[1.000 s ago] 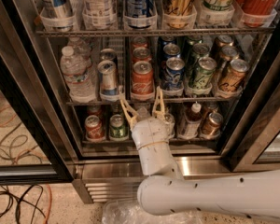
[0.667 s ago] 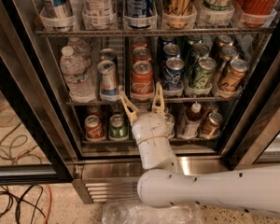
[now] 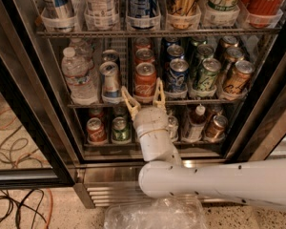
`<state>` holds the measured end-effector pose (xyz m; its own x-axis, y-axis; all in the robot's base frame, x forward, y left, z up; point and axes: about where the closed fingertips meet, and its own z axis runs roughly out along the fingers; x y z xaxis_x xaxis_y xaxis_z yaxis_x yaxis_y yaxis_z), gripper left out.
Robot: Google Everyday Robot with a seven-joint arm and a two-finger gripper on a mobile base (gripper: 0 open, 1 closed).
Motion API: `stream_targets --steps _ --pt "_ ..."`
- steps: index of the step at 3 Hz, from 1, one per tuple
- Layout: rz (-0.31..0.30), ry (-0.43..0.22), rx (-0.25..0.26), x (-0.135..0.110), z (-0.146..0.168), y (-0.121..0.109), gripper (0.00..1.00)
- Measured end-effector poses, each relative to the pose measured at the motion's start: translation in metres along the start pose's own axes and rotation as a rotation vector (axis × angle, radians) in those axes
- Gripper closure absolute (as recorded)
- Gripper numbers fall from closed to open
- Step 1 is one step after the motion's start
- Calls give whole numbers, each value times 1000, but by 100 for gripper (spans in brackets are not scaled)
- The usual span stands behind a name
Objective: Pick coke can from middle shelf of fridge
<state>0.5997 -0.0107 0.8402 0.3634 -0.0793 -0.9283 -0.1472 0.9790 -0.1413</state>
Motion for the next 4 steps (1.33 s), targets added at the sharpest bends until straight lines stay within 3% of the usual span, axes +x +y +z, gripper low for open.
stream_targets --steps 2,4 --pt "-12 -11 49 6 21 -14 30" --pt "-10 -15 76 9 25 -20 71"
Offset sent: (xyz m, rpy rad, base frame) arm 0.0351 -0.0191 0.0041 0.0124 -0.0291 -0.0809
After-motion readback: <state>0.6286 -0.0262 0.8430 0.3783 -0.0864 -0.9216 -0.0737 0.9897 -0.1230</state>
